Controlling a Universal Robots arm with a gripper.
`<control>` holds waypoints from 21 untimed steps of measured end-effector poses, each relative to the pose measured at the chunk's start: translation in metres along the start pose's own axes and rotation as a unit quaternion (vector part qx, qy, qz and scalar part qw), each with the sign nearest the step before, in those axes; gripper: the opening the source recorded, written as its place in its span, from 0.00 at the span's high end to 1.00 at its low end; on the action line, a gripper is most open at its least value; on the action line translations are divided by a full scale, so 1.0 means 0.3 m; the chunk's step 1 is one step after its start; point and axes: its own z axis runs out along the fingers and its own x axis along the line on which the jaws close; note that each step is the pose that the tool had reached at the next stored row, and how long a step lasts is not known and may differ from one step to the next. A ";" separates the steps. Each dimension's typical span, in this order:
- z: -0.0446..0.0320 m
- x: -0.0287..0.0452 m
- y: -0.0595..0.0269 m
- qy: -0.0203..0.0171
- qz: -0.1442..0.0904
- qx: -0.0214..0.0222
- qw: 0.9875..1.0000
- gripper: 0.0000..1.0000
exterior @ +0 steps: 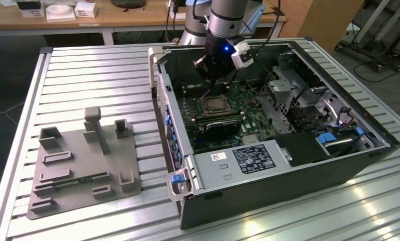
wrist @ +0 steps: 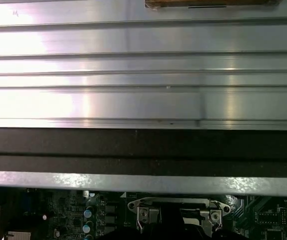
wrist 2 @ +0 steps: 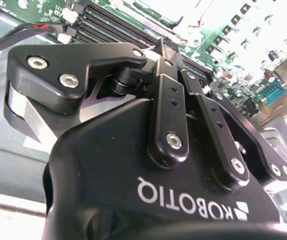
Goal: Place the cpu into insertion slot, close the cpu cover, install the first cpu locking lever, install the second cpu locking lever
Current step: 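Install the first cpu locking lever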
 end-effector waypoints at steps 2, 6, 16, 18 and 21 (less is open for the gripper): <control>0.002 -0.001 0.003 0.000 0.000 0.000 1.000 0.90; 0.009 -0.005 0.009 0.000 0.000 0.000 1.000 0.90; 0.044 -0.033 0.018 0.000 0.000 0.000 1.000 0.90; 0.052 -0.041 0.019 0.000 0.000 0.000 1.000 0.90; 0.064 -0.053 0.019 0.000 0.000 0.000 1.000 0.90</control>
